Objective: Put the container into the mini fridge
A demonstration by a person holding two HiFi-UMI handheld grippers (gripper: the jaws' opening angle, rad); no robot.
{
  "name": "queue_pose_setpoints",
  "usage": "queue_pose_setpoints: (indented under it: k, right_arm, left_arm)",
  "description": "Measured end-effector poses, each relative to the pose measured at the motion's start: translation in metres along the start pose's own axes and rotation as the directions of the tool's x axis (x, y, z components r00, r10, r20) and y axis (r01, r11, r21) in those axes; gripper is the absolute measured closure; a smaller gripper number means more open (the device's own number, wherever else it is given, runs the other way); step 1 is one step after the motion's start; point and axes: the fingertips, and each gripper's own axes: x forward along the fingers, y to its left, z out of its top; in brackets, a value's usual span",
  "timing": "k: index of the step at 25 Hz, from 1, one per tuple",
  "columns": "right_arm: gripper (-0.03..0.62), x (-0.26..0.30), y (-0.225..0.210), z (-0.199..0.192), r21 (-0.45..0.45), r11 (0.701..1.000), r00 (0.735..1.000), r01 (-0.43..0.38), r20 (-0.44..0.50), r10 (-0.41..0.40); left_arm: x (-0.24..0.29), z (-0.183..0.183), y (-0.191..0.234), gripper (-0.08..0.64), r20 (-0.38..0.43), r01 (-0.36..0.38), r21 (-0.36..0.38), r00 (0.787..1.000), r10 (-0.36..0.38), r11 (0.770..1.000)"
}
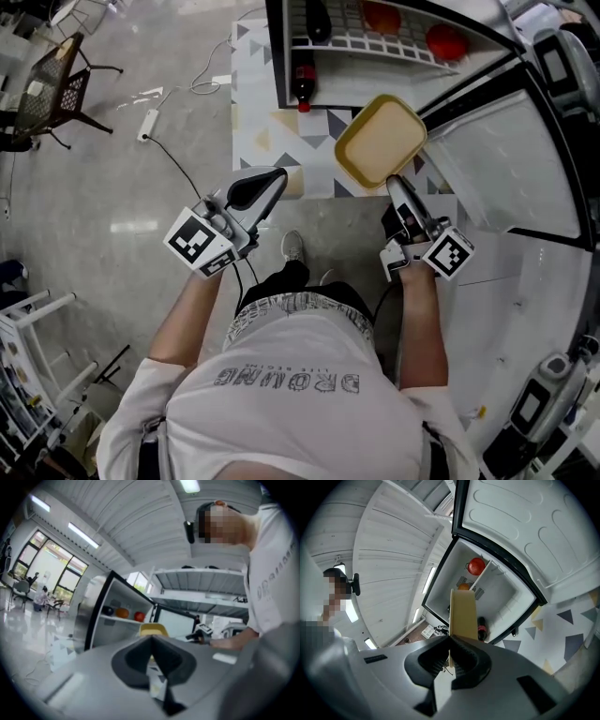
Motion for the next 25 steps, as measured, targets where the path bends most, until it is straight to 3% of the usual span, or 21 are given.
queue_pose_setpoints:
  k: [10, 25]
  right_arm:
    - [0.583, 0.037, -0.044, 0.006, 0.031, 0.999, 1.0, 0.017, -0.017, -0.016]
    - [0.583, 0.112, -0.14, 0.029, 0.105, 0.994, 0.996, -0.012, -0.088, 0.022]
  left_arm:
    - [0.019, -0.007, 0.03, 0.554, -0.012, -0.015, -0.007, 1.0, 0.015, 1.0]
    - [0.065, -0.056, 0.048, 0.554, -0.091, -0.16, -0.049, 0.984, 0.155, 0.986]
